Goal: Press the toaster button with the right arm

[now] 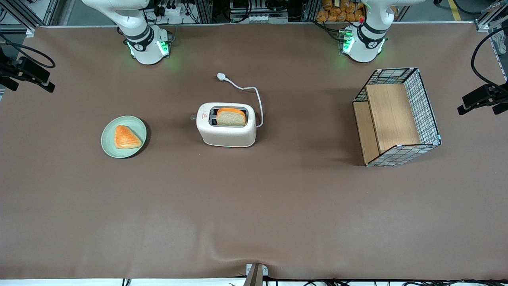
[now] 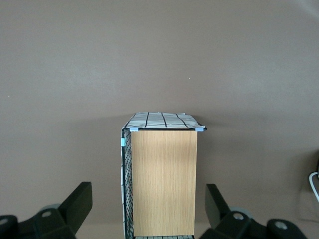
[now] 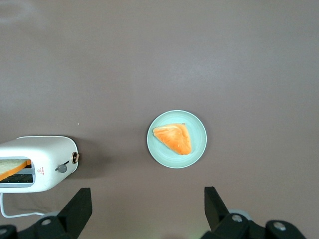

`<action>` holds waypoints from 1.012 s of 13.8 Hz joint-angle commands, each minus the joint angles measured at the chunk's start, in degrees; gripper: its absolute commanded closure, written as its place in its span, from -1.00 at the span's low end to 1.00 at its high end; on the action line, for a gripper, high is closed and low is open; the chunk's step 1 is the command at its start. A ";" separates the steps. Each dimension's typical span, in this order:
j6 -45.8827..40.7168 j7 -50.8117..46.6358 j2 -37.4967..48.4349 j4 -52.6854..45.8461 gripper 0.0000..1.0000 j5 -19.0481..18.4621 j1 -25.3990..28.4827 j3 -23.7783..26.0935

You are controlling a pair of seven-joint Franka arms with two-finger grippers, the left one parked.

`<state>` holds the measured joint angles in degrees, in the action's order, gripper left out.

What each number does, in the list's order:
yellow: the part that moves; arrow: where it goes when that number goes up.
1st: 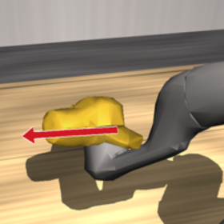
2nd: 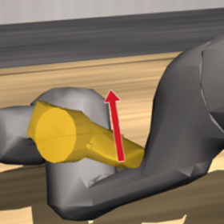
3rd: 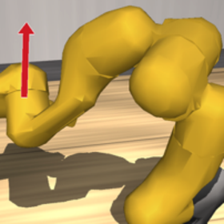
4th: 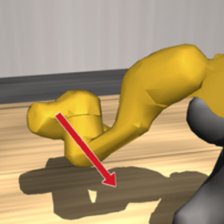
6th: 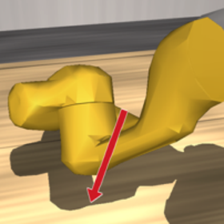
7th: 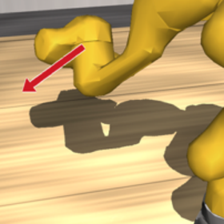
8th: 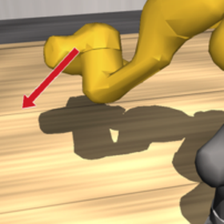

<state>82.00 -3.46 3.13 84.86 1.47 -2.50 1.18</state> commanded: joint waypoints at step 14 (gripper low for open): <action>-2.19 -0.24 -1.99 -0.93 -1.00 0.20 -0.05 0.05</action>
<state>80.64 -3.50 2.00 84.70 1.48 -2.45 1.15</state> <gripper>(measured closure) 0.000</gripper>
